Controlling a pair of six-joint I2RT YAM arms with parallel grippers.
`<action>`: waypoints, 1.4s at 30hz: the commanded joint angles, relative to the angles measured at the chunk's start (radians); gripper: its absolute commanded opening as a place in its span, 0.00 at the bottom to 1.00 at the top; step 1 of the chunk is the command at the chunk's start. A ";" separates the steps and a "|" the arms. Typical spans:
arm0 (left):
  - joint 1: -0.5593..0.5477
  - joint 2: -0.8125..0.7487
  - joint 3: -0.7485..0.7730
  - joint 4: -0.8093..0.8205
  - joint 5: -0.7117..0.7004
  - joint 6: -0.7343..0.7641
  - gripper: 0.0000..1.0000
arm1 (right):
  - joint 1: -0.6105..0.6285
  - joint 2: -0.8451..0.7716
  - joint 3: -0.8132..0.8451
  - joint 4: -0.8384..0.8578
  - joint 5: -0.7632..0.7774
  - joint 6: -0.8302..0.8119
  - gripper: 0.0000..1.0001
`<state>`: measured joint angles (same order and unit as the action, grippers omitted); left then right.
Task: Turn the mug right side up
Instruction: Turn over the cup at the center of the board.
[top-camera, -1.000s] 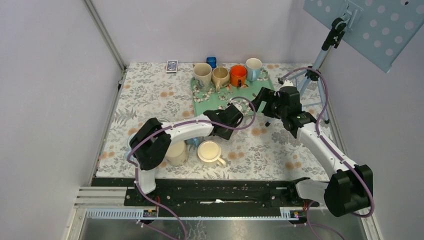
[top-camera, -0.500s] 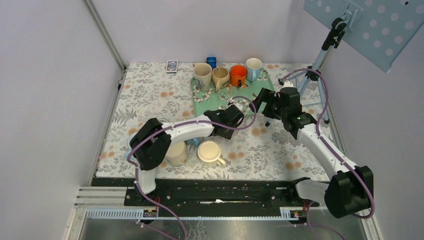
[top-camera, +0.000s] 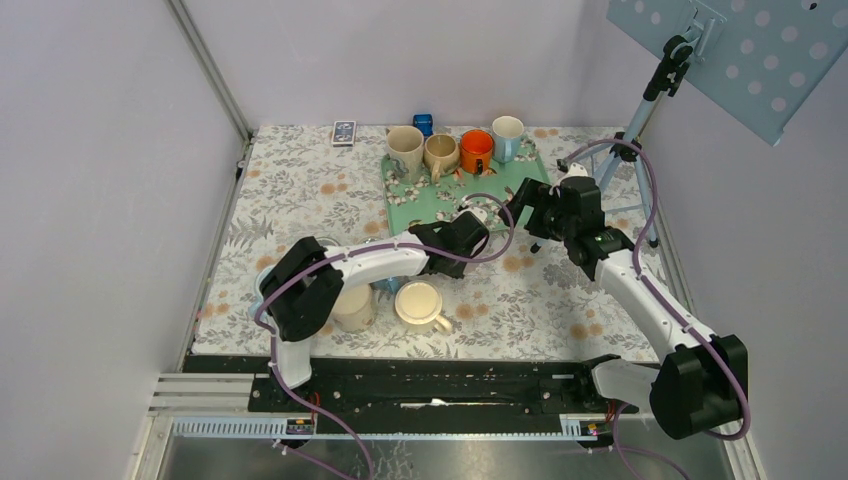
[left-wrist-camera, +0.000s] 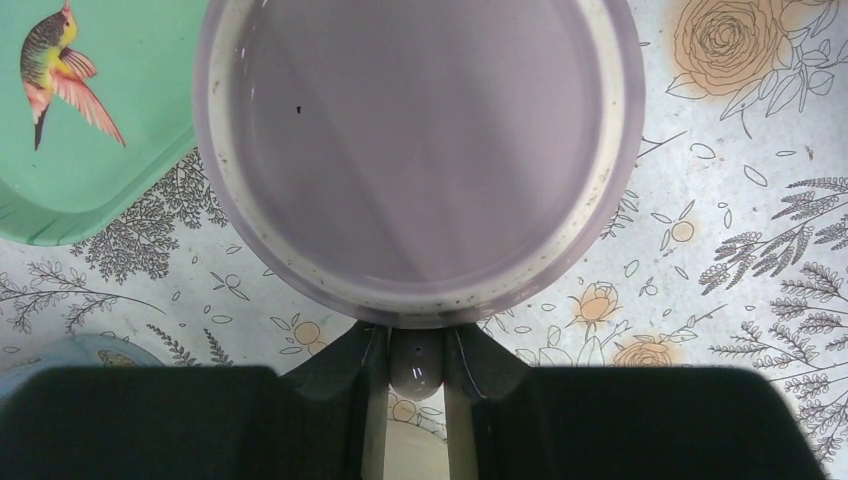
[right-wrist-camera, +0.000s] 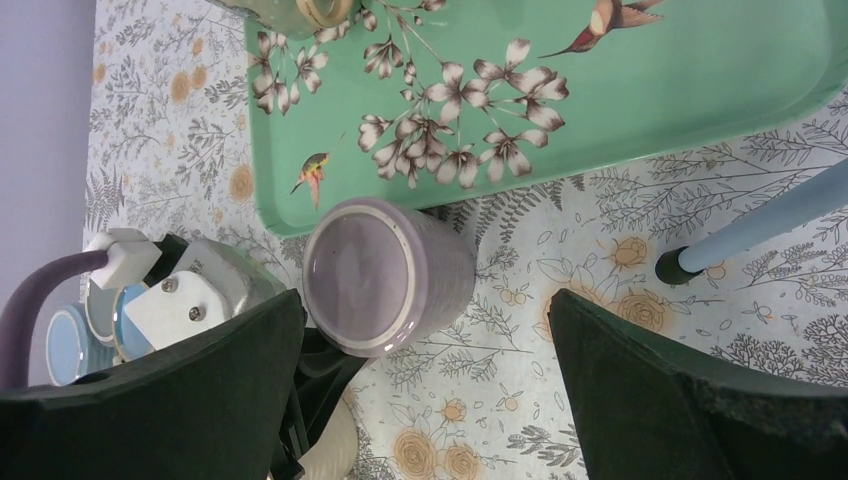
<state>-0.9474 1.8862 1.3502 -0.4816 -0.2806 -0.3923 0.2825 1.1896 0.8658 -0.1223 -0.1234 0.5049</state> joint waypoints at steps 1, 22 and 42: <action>0.007 -0.046 -0.007 0.079 -0.039 -0.010 0.02 | 0.007 -0.039 -0.016 0.010 -0.014 0.001 1.00; 0.047 -0.273 -0.115 0.296 0.061 -0.089 0.00 | 0.007 -0.195 -0.216 0.113 -0.184 0.147 1.00; 0.193 -0.285 -0.173 0.440 0.355 -0.392 0.00 | 0.052 -0.183 -0.334 0.288 -0.264 0.246 1.00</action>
<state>-0.7921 1.6772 1.1873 -0.2321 -0.0395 -0.6487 0.2974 1.0119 0.5270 0.0986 -0.3683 0.7292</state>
